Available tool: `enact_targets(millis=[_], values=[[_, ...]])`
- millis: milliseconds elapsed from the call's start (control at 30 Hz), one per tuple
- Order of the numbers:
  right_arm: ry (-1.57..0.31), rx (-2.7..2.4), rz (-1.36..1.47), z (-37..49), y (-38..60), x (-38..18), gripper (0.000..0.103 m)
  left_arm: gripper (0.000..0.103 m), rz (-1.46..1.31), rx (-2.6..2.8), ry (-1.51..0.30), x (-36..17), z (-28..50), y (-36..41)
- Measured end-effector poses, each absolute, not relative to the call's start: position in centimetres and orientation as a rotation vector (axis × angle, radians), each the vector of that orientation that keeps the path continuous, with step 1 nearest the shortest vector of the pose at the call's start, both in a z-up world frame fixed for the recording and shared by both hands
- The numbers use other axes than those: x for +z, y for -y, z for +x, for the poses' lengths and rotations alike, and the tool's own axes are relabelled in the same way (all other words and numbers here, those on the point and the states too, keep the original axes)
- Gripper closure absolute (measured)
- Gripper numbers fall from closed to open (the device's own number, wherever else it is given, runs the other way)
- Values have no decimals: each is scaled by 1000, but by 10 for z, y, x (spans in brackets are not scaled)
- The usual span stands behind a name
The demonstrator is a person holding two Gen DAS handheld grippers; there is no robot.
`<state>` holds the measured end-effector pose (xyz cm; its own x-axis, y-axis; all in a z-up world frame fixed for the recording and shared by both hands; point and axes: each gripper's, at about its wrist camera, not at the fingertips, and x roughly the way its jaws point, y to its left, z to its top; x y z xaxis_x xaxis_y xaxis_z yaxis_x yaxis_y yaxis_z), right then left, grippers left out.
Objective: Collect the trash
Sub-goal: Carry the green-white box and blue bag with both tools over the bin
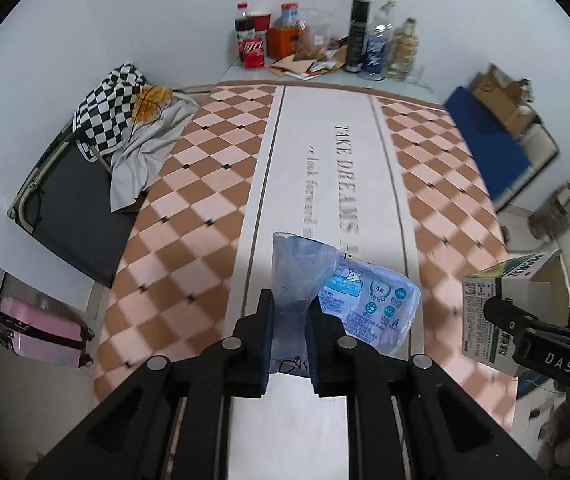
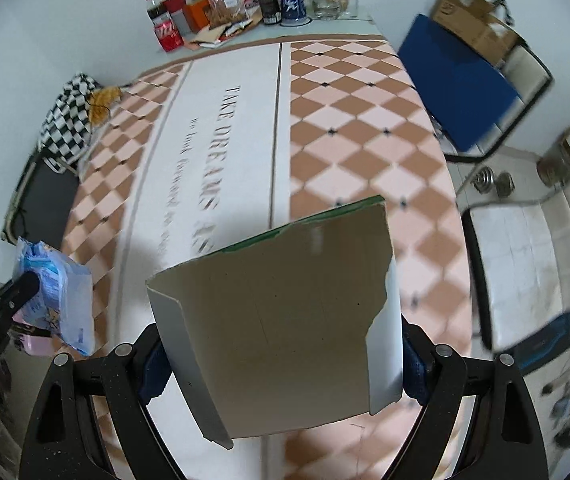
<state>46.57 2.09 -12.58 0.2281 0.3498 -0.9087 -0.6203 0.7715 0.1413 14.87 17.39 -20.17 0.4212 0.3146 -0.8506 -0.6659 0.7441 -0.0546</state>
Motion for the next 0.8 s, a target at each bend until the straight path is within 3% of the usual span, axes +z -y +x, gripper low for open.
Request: enact_targets(millis=[233,433,633,800], values=[[-1156,625,-159,326,50,-113,12,91,-381,526,-943,-192,54,-109],[-1207,591,-70,224,112,-126,12,91,-411,456,-1014,-218,-9,-64],[-1327,564,-19,151,169,-176,12,91,-485,434,-1138,-281,-51,-30],[-1469,529,-4,126,201,-253,12,91,-572,443,-1265,-361,-64,-11]])
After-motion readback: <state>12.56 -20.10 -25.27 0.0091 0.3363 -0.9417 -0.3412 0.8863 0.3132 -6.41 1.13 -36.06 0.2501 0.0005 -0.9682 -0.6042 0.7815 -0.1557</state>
